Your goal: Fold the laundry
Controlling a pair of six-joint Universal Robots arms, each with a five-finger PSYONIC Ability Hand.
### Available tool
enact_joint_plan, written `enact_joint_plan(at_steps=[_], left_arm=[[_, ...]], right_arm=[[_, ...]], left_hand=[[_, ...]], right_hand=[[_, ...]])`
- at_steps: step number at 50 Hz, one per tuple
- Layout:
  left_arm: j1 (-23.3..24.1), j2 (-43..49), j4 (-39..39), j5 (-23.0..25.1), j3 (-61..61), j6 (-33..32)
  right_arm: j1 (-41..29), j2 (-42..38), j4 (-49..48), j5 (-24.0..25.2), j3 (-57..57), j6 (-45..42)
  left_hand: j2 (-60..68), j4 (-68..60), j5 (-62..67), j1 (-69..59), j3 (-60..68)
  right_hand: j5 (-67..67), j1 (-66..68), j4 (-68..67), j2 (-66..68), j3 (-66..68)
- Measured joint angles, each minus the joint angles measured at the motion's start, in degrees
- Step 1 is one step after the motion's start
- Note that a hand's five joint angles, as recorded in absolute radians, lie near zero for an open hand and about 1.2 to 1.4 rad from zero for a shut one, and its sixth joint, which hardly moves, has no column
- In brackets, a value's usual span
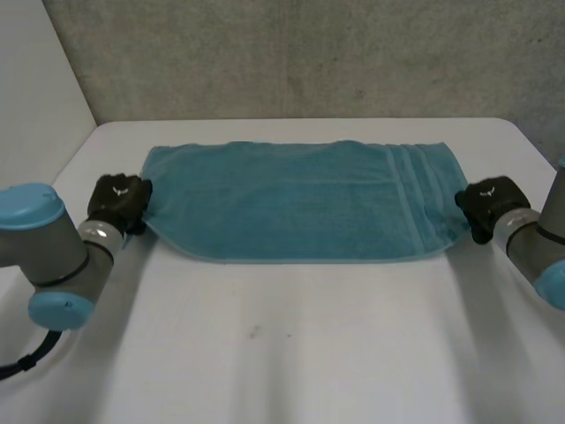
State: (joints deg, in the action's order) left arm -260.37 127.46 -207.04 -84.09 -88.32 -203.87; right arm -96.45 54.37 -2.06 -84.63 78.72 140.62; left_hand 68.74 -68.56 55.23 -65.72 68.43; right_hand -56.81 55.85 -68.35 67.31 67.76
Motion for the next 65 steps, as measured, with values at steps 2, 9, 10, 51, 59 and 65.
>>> enact_joint_plan(at_steps=[2,9,10,51,59,65], left_arm=[[-0.1,-2.3,2.0,0.0,-2.3,-1.8],[-1.6,-17.1,13.5,0.0,-12.3,-8.7],[-2.0,-18.9,15.2,0.0,-13.4,-9.2],[0.4,9.8,5.8,0.0,24.4,-10.6],[1.1,8.4,2.2,0.1,20.8,-10.6],[1.5,4.7,1.4,0.0,17.6,-10.3]], right_arm=[[0.4,2.2,3.6,-0.4,1.3,-1.9],[4.6,14.8,18.2,0.6,7.9,-10.8],[5.3,16.1,19.4,1.0,8.8,-12.2],[0.2,-13.8,-13.1,-1.8,-21.3,-12.1],[-0.5,-13.4,-14.0,-6.3,-20.4,-8.6],[-0.1,-7.3,-13.5,-6.7,-15.5,-2.6]], left_hand=[[0.0,0.0,0.0,0.0,0.0],[0.0,0.0,0.0,0.0,0.0],[0.0,0.0,0.0,0.0,0.0],[-20.0,18.8,-15.8,18.8,-18.5],[-56.4,56.3,-52.4,54.4,-55.6],[-57.2,56.8,-52.6,54.4,-56.1]], right_hand=[[0.0,0.0,0.0,0.0,0.0],[0.0,0.0,0.0,0.0,0.0],[0.0,0.0,0.0,0.0,0.0],[40.7,-36.6,43.0,-43.7,-43.6],[53.2,-44.0,55.0,-54.8,-55.5],[53.2,-44.0,55.0,-54.8,-55.5]])
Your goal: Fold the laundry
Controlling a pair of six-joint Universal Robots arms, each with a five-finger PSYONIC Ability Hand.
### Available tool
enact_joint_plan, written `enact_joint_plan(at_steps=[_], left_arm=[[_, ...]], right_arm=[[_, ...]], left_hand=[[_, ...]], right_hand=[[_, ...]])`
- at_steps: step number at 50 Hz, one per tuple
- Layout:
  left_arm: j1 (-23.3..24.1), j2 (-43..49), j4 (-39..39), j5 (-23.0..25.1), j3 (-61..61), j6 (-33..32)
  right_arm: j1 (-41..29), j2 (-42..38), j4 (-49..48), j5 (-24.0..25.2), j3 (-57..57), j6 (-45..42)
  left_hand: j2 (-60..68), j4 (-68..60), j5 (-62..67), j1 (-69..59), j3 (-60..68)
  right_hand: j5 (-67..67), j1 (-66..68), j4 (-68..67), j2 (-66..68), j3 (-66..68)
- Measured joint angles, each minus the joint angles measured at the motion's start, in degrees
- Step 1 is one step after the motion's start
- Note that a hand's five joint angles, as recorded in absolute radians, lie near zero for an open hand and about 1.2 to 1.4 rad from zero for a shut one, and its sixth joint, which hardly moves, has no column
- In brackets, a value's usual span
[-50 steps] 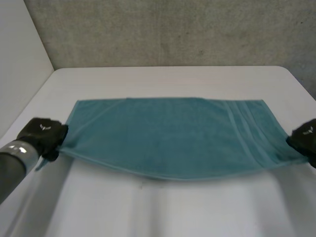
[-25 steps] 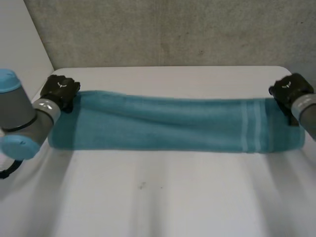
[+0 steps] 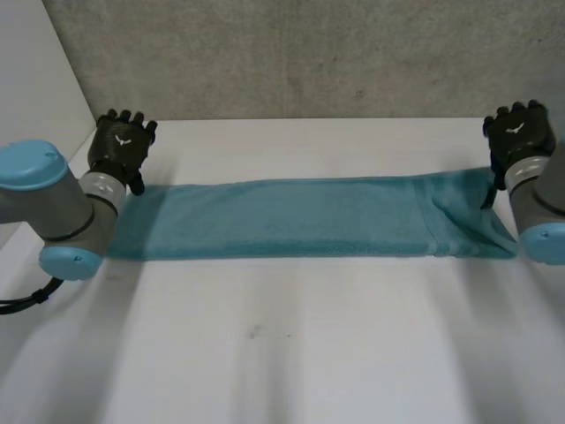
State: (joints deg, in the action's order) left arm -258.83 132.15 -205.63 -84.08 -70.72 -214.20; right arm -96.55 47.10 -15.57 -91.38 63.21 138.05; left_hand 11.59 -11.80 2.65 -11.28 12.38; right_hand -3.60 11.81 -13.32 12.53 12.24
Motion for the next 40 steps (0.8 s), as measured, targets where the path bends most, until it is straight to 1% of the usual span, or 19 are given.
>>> enact_joint_plan(at_steps=[1,5,6,8,9,12,15,18,19,20,22,23,27,30,33,35,40], left_arm=[[0.2,-2.4,-0.3,-0.1,-1.8,0.2],[0.6,-6.6,-0.4,-0.3,-5.1,0.4],[0.8,-8.6,-0.4,-0.3,-6.9,0.5],[1.1,-11.1,-0.3,-0.4,-9.2,0.7],[1.3,-13.0,-0.2,-0.4,-11.1,0.8],[1.9,-16.2,-0.1,-0.5,-14.7,1.1],[2.8,-18.9,0.0,-0.5,-18.8,2.2],[3.7,-21.5,0.0,-0.5,-23.0,4.1],[3.9,-22.0,0.0,-0.5,-23.9,4.7],[4.3,-23.4,0.0,-0.4,-26.4,6.4],[4.6,-24.2,0.0,-0.4,-28.0,7.8],[4.8,-24.9,0.0,-0.3,-29.7,9.4],[5.0,-25.5,-0.3,-0.2,-32.1,12.2],[5.1,-25.3,-0.5,-0.2,-33.2,13.6],[5.1,-25.1,-0.6,-0.2,-33.4,13.9],[5.0,-24.8,-0.7,-0.3,-33.5,14.1],[4.8,-24.6,-0.7,-0.3,-33.5,14.1]], right_arm=[[0.2,4.4,0.1,0.5,3.6,4.0],[0.5,10.1,0.3,1.9,8.7,8.7],[0.7,12.6,0.6,3.0,11.0,10.5],[1.2,15.0,1.0,4.6,13.5,12.1],[2.1,17.0,1.8,6.4,15.8,13.2],[3.7,19.0,3.6,9.3,18.5,14.0],[6.1,20.2,7.4,13.3,20.7,14.3],[8.0,20.3,11.5,16.7,21.6,14.2],[8.6,20.2,12.7,17.6,21.7,14.2],[10.1,19.9,15.2,19.6,21.8,14.0],[11.0,19.5,16.6,20.9,21.8,13.8],[12.2,18.6,17.9,22.4,21.6,13.6],[13.6,16.1,18.9,24.7,21.0,13.4],[14.9,11.9,18.4,27.3,19.4,13.2],[15.4,10.3,17.9,28.0,18.6,13.2],[16.3,7.5,16.5,28.7,17.3,13.1],[16.9,5.5,15.2,28.8,16.1,13.1]], left_hand=[[0.0,0.0,0.0,0.0,0.0],[0.0,0.0,0.0,0.0,0.0],[0.0,0.0,0.0,0.0,0.0],[0.0,0.0,0.0,0.0,0.0],[0.0,0.0,0.0,0.0,0.0],[0.0,0.0,0.0,0.0,0.0],[0.0,0.0,0.0,0.0,0.0],[0.0,0.0,0.0,0.0,0.0],[0.0,0.0,0.0,0.0,0.0],[0.0,0.0,0.0,0.0,0.0],[0.0,0.0,0.0,0.0,0.0],[0.0,0.0,0.0,0.0,0.0],[0.0,0.0,0.0,0.0,0.0],[0.0,0.0,0.0,0.0,0.0],[0.0,0.0,0.0,0.0,0.0],[0.0,0.0,0.0,0.0,0.0],[0.0,0.0,0.0,0.0,0.0]], right_hand=[[0.0,0.0,0.0,0.0,0.0],[0.0,0.0,0.0,0.0,0.0],[0.0,0.0,0.0,0.0,0.0],[0.0,0.0,0.0,0.0,0.0],[0.0,0.0,0.0,0.0,0.0],[0.0,0.0,0.0,0.0,0.0],[0.0,0.0,0.0,0.0,0.0],[-1.3,0.7,-1.1,1.9,1.9],[-3.3,2.3,-3.2,4.0,4.3],[-6.2,5.2,-6.5,7.2,7.7],[-10.4,9.4,-11.2,12.1,12.4],[-13.6,12.5,-14.9,15.5,16.0],[-16.8,15.4,-18.4,19.5,19.5],[-24.1,21.9,-25.9,27.0,27.1],[-25.0,22.7,-26.9,27.9,28.0],[-26.1,23.7,-28.1,29.0,29.2],[-27.1,24.5,-29.1,29.8,30.2]])
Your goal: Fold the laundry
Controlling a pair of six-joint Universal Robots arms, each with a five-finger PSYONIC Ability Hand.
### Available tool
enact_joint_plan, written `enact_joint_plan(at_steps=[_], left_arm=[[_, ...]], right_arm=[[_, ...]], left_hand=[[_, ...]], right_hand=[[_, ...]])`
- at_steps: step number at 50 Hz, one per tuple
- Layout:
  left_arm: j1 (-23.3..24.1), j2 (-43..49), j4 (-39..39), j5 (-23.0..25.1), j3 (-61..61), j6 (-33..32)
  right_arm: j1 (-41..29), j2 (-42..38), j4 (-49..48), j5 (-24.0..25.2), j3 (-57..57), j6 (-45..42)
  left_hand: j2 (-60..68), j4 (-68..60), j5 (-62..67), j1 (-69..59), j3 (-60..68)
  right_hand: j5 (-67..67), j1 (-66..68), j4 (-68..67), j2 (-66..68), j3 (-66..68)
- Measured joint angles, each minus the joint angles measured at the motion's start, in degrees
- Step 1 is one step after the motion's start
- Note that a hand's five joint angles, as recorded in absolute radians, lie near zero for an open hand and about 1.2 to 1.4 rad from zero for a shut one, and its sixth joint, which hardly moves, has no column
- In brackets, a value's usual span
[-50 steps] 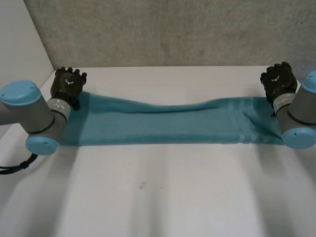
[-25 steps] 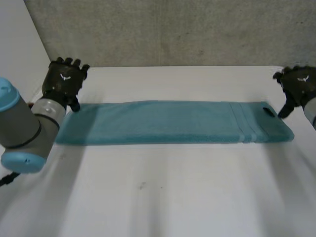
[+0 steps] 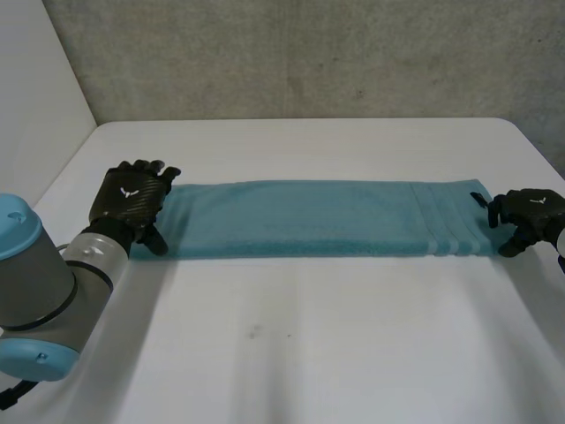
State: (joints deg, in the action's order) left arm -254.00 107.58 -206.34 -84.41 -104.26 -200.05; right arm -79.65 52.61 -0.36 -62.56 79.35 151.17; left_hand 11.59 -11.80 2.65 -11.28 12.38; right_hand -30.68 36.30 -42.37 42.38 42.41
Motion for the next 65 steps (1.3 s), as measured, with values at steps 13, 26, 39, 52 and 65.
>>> enact_joint_plan(at_steps=[13,26,39,52,65], left_arm=[[-0.3,-0.1,0.0,0.2,-0.7,0.0],[-0.2,0.0,0.0,0.2,-0.9,0.0],[-0.1,-0.1,0.0,0.1,-1.1,0.0],[0.2,-0.2,0.0,0.2,-1.5,0.0],[0.3,-0.4,0.0,0.1,-1.5,0.0]], right_arm=[[0.7,-2.3,-0.9,-0.4,-1.9,-0.1],[0.8,-3.9,-1.3,-0.6,-3.0,-0.2],[1.4,-5.3,-2.1,-0.9,-4.5,-0.2],[1.1,-5.7,-2.1,-1.2,-4.1,-0.1],[3.0,-5.9,-3.1,-7.1,-7.0,-0.2]], left_hand=[[0.0,0.0,0.0,0.0,0.0],[0.0,0.0,0.0,0.0,0.0],[0.0,0.0,0.0,0.0,0.0],[0.0,0.0,0.0,0.0,0.0],[0.0,0.0,0.0,0.0,0.0]], right_hand=[[-0.2,0.2,-0.1,0.2,0.2],[-6.2,5.7,-6.4,6.8,6.3],[-11.8,8.5,-9.6,9.5,9.5],[-11.7,9.9,-10.8,11.0,10.8],[-24.1,17.9,-25.9,25.1,25.2]])
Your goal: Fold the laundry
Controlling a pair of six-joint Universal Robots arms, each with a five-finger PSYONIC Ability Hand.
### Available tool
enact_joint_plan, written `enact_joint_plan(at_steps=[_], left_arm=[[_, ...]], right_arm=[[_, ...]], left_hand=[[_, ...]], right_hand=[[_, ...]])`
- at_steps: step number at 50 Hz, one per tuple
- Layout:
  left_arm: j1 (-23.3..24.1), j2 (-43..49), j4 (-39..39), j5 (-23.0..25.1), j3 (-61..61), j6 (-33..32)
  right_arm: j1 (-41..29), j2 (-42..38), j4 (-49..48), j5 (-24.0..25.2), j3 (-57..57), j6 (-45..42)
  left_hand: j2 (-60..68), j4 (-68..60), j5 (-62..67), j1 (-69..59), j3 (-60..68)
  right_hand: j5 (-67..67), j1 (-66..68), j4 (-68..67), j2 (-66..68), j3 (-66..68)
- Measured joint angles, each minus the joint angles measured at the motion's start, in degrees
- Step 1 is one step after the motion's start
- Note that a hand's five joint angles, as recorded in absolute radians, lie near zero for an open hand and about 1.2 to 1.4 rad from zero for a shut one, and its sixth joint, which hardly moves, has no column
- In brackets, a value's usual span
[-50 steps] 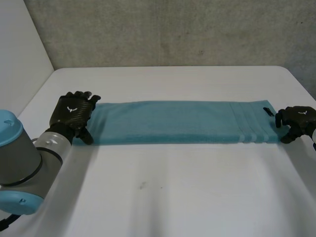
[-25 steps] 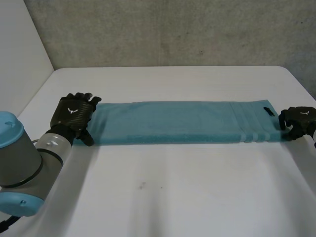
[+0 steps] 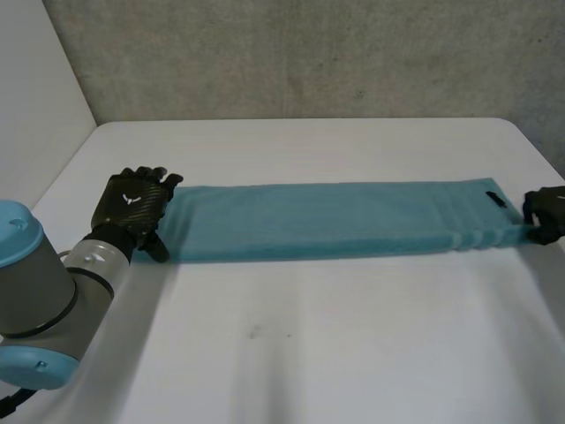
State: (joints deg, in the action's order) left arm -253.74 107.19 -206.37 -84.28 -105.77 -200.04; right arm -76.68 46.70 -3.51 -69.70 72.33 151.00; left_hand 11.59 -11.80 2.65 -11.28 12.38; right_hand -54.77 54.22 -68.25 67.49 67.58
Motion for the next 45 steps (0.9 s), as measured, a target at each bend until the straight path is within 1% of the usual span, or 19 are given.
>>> enact_joint_plan(at_steps=[1,3,6,7,8,10,15,19,27,30,32,33,36,37,39,41,42,43,45], left_arm=[[0.0,0.0,0.0,0.0,0.0,0.0],[0.0,-0.1,0.0,0.0,0.0,0.0],[0.0,-0.1,0.0,0.0,-0.1,0.0],[0.0,-0.2,0.0,-0.1,-0.1,0.0],[0.0,-0.2,0.0,-0.1,-0.2,0.0],[0.0,-0.3,0.0,-0.1,-0.2,0.0],[0.0,-0.3,0.0,-0.2,-0.2,0.0],[0.0,-0.4,0.0,-0.2,-0.2,0.0],[-0.5,-0.7,0.0,-0.3,-0.1,0.0],[-0.6,-0.9,0.0,-0.3,-0.1,0.0],[-0.7,-1.0,0.0,-0.3,-0.1,0.0],[-0.7,-1.0,0.0,-0.3,-0.1,0.0],[-0.7,-1.1,0.0,-0.3,-0.1,0.0],[-0.7,-1.1,0.0,-0.3,-0.1,0.0],[-0.7,-1.1,0.0,-0.3,-0.1,0.0],[-0.7,-1.1,0.0,-0.3,-0.1,0.0],[-0.7,-1.1,0.0,-0.3,-0.1,0.0],[-0.7,-1.1,0.0,-0.3,-0.1,0.0],[-0.6,-1.1,0.0,-0.3,-0.1,0.0]], right_arm=[[0.3,0.0,0.0,-0.8,-0.3,-0.1],[1.7,-0.1,0.0,-4.9,-1.9,-0.8],[2.4,0.0,0.1,-6.4,-2.5,-1.2],[4.3,0.2,0.2,-10.5,-4.2,-2.8],[4.9,0.3,0.2,-11.7,-4.7,-3.4],[5.8,0.7,0.2,-13.6,-5.7,-4.5],[4.4,2.5,0.1,-14.5,-7.2,-4.6],[-1.8,5.5,-0.1,-13.2,-8.6,-2.7],[-24.0,8.2,-2.0,-7.6,-13.4,0.0],[-33.0,6.7,-4.0,-5.1,-15.0,0.1],[-36.8,5.6,-5.2,-4.1,-15.6,0.1],[-41.6,3.8,-6.8,-2.7,-16.2,0.1],[-45.3,2.0,-8.3,-1.6,-16.6,0.0],[-49.9,-1.0,-10.0,-0.7,-16.9,-0.2],[-50.9,-1.8,-10.3,-0.5,-17.1,-0.2],[-55.3,-6.6,-11.4,-0.3,-17.8,-0.9],[-55.9,-7.5,-11.5,-0.4,-18.0,-1.1],[-56.2,-8.1,-11.5,-0.5,-18.1,-1.2],[-56.9,-9.5,-11.3,-1.2,-18.4,-1.6]], left_hand=[[0.0,0.0,0.0,0.0,0.0],[0.0,0.0,0.0,0.0,0.0],[0.0,0.0,0.0,0.0,0.0],[0.0,0.0,0.0,0.0,0.0],[0.0,0.0,0.0,0.0,0.0],[0.0,0.0,0.0,0.0,0.0],[0.0,0.0,0.0,0.0,0.0],[0.0,0.0,0.0,0.0,0.0],[0.0,0.0,0.0,0.0,0.0],[0.0,0.0,0.0,0.0,0.0],[0.0,0.0,0.0,0.0,0.0],[0.0,0.0,0.0,0.0,0.0],[0.0,0.0,0.0,0.0,0.0],[0.0,0.0,0.0,0.0,0.0],[0.0,0.0,0.0,0.0,0.0],[0.0,0.0,0.0,0.0,0.0],[0.0,0.0,0.0,0.0,0.0],[0.0,0.0,0.0,0.0,0.0],[0.0,0.0,0.0,0.0,0.0]], right_hand=[[0.0,0.0,0.0,0.0,0.0],[0.0,0.0,0.0,0.0,0.0],[0.0,0.0,0.0,0.0,0.0],[0.0,0.0,0.0,0.0,0.0],[0.0,0.0,0.0,0.0,0.0],[-0.5,0.4,0.0,0.0,0.0],[-0.8,0.4,0.0,0.0,0.1],[-1.1,0.4,0.0,0.0,0.1],[-1.2,0.4,0.0,0.0,0.1],[-1.2,0.4,0.0,0.0,0.1],[-1.2,0.4,0.0,0.0,0.1],[-1.2,0.4,0.0,0.0,0.1],[-1.2,0.4,0.0,0.0,0.1],[-1.2,0.4,0.0,0.0,0.1],[-1.2,0.4,0.0,0.0,0.1],[-1.2,0.4,0.0,0.0,0.1],[8.0,-6.8,11.4,-11.8,-11.7],[8.0,-6.8,11.4,-11.8,-11.7],[27.0,-25.4,31.0,-30.8,-30.4]])
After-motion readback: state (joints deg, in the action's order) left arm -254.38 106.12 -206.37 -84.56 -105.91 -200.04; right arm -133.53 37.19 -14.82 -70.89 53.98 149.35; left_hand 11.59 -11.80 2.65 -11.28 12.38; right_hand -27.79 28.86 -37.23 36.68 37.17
